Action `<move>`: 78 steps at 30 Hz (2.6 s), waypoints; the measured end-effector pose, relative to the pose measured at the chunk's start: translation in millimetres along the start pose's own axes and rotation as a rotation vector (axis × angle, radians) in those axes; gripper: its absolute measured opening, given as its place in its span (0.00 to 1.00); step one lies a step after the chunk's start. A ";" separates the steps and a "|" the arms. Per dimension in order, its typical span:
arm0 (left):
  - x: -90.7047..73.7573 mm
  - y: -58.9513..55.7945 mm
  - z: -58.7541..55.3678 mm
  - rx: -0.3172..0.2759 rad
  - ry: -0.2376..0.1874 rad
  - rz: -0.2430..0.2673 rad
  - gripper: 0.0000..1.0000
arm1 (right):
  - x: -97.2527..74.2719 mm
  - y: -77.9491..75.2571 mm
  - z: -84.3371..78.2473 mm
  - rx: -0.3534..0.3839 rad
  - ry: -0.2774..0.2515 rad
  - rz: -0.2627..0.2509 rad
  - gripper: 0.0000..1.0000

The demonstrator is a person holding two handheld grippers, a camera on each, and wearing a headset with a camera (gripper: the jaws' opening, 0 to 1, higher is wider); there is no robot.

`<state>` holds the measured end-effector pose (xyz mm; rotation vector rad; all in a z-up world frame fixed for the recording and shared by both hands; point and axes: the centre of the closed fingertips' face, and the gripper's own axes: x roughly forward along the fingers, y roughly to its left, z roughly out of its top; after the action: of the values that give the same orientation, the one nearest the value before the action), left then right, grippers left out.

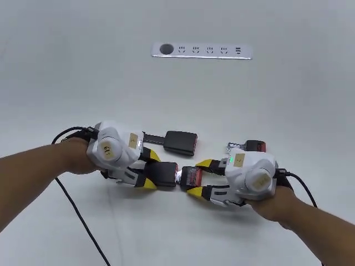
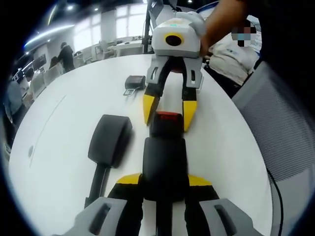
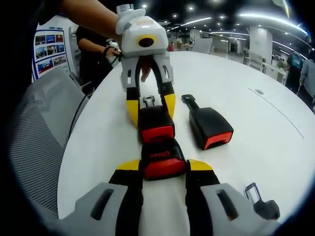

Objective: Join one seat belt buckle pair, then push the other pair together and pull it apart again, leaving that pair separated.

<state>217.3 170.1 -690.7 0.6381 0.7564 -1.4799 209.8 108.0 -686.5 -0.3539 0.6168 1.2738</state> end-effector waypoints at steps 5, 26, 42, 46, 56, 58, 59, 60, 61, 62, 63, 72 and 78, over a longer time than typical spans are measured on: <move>-0.6 0.1 -1.0 -0.002 0.000 -0.002 0.33 | -0.5 0.3 1.3 0.003 -0.006 0.000 0.32; 1.6 1.1 -4.2 0.046 0.100 0.015 0.34 | 0.2 0.6 2.1 -0.008 0.006 -0.020 0.34; 0.5 -6.8 -2.0 -0.034 0.112 0.073 0.70 | -3.1 -4.4 6.7 0.057 0.006 -0.081 0.55; -10.0 -6.1 7.7 -0.093 0.056 0.121 0.77 | -10.2 -7.5 9.9 0.063 -0.013 -0.099 0.70; -35.2 -9.4 18.8 -0.126 0.022 0.191 0.81 | -46.2 -5.1 8.6 0.044 -0.013 -0.140 0.73; -38.0 -10.0 21.8 -0.117 0.016 0.196 0.79 | -56.6 -3.1 10.8 0.046 -0.011 -0.147 0.73; -39.9 -10.2 24.2 -0.116 0.015 0.198 0.80 | -60.0 -4.0 9.5 0.047 -0.008 -0.153 0.73; -42.7 -10.2 27.1 -0.111 0.016 0.204 0.80 | -65.6 -5.3 7.0 0.048 -0.002 -0.161 0.74; -44.5 -10.1 28.6 -0.104 0.017 0.208 0.79 | -68.5 -6.4 5.8 0.049 0.000 -0.164 0.74; -46.0 -9.8 28.8 -0.098 0.018 0.211 0.79 | -72.3 -10.9 3.7 0.052 0.002 -0.170 0.75; -46.5 -9.3 28.5 -0.097 0.020 0.213 0.78 | -75.5 -12.0 3.0 0.052 0.001 -0.175 0.75; -58.5 11.9 40.5 -0.058 0.013 0.229 0.77 | -108.7 -39.6 -6.6 0.072 0.008 -0.227 0.75; -63.2 33.6 50.0 -0.030 0.010 0.247 0.76 | -121.8 -52.1 -9.6 0.084 0.014 -0.235 0.75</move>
<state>256.9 171.3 -612.9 0.6912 0.6802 -1.2384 237.5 -6.2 -624.5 -0.3555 0.6192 1.0184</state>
